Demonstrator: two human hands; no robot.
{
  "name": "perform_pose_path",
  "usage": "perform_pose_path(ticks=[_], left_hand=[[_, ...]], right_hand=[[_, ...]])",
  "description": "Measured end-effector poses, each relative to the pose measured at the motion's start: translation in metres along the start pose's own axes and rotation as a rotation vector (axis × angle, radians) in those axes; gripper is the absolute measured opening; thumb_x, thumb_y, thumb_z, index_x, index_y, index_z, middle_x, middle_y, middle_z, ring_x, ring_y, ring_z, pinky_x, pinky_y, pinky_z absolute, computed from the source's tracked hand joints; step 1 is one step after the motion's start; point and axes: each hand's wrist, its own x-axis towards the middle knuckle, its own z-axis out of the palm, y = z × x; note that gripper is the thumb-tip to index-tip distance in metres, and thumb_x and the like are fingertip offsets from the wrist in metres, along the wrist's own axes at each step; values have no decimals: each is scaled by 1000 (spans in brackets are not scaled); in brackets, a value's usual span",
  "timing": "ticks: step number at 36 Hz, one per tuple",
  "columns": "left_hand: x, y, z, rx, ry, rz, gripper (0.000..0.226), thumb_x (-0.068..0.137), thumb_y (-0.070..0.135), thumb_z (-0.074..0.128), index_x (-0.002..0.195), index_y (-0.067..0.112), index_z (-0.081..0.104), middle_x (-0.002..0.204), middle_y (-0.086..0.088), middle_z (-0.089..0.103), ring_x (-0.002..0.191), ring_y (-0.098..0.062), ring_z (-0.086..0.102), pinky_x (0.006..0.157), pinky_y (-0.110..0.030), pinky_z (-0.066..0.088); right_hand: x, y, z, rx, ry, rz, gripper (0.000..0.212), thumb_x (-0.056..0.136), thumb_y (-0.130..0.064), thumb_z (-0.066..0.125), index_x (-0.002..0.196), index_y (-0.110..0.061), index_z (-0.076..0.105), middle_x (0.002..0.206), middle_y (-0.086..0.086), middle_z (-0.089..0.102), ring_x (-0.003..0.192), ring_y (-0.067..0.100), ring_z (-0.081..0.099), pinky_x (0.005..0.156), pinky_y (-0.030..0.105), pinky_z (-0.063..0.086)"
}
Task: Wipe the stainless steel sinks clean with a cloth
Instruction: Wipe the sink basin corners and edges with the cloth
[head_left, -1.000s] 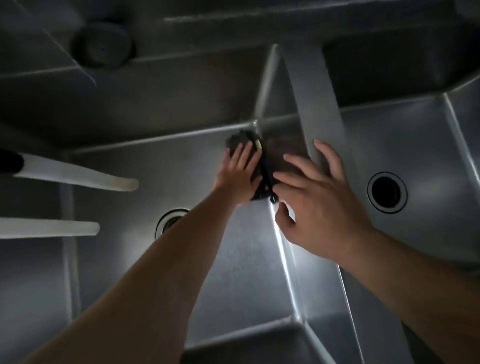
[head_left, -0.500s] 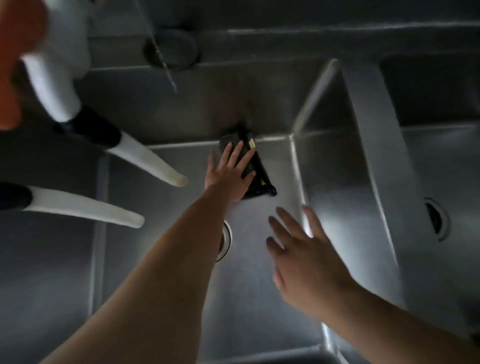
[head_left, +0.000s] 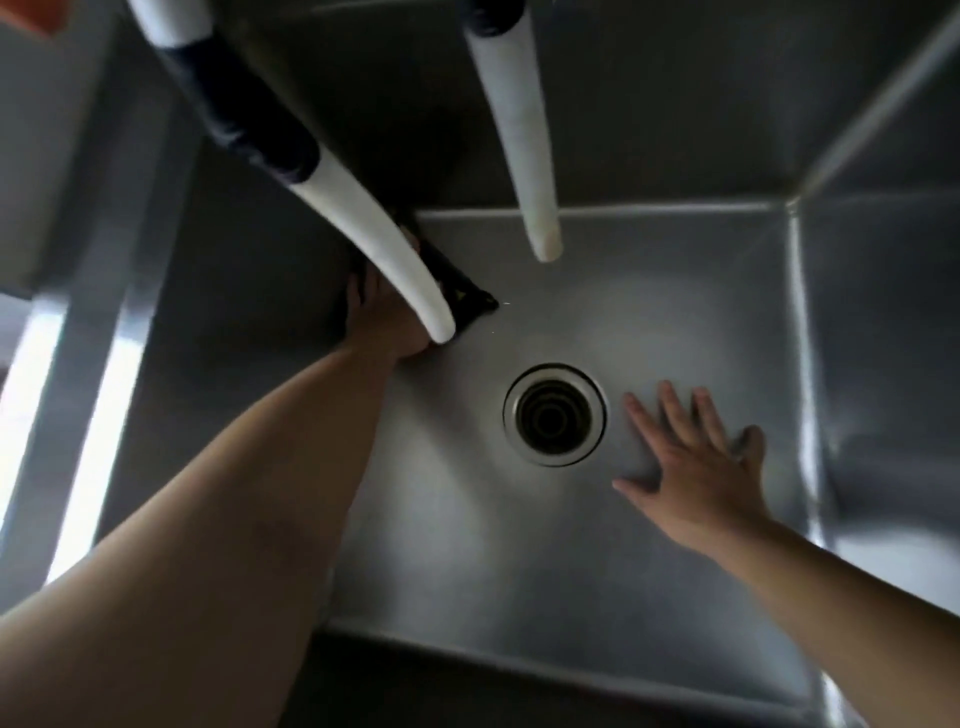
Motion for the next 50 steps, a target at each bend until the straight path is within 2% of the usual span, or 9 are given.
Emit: perform_pose_path(ticks=[9, 13, 18, 25, 30, 35, 41, 46, 50], left_hand=[[-78, -1, 37, 0, -90, -53, 71, 100, 60, 18, 157, 28, -10, 166, -6, -12, 153, -25, -10, 122, -50, -4], [-142, -27, 54, 142, 11, 318, 70, 97, 56, 30, 158, 22, 19, 163, -16, 18, 149, -39, 20, 117, -60, 20], [-157, -54, 64, 259, -15, 667, 67, 98, 60, 27, 157, 30, 15, 163, -12, 23, 147, -38, 27, 114, -63, 23], [-101, 12, 66, -181, 46, -117, 70, 100, 58, 27, 158, 31, -1, 166, -7, -8, 152, -30, -9, 122, -49, 1], [-57, 97, 57, -337, 76, -411, 74, 98, 58, 25, 158, 23, -2, 165, -14, -10, 151, -38, -13, 120, -48, -7], [-74, 176, 59, -183, 82, 87, 75, 97, 58, 26, 159, 25, 2, 166, -14, -5, 151, -39, -8, 122, -53, -4], [-154, 243, 85, -25, -44, 519, 71, 94, 61, 20, 157, 37, -3, 167, -2, -10, 152, -27, -12, 121, -54, -2], [-137, 223, 80, 79, -20, 557, 68, 94, 62, 11, 155, 41, -9, 166, 5, -10, 153, -21, -9, 119, -58, -1], [-94, 180, 57, -12, 5, 343, 66, 98, 58, 19, 156, 36, -4, 167, 0, -5, 153, -26, -5, 119, -59, 0]], right_hand=[[0, -6, -22, -2, -143, 43, 97, 85, -65, 56, 149, -52, -16, 161, -12, -26, 151, 20, -18, 115, 59, 16], [-1, -8, -25, -2, -158, 55, 96, 85, -66, 57, 150, -52, -13, 162, -13, -25, 151, 20, -18, 115, 60, 16], [0, -4, -20, 6, -152, 46, 95, 85, -68, 55, 150, -53, -13, 162, -13, -25, 151, 19, -20, 116, 64, 9], [-2, 1, -6, -3, -137, 10, 92, 88, -66, 47, 148, -50, -21, 158, -12, -35, 146, 21, -32, 114, 67, -4], [-7, 4, -8, 95, -114, 5, 85, 92, -49, 53, 153, -48, -5, 162, -13, -23, 150, 18, -22, 117, 63, -3], [-14, 11, -32, 546, 143, 240, 67, 93, -26, 55, 154, -29, 26, 165, 1, 15, 151, 22, 16, 119, 48, 22], [-24, 28, -57, 758, 485, 410, 53, 100, -24, 46, 152, -15, 35, 159, 9, 33, 145, 23, 32, 114, 25, 23], [-47, 24, -31, 608, 185, 292, 59, 101, -45, 42, 156, -27, 25, 164, 6, 19, 150, 25, 21, 121, 40, 18], [-60, 19, -10, 432, -69, 287, 65, 98, -58, 38, 155, -42, 12, 166, -4, 8, 152, 20, 10, 118, 54, 9]])
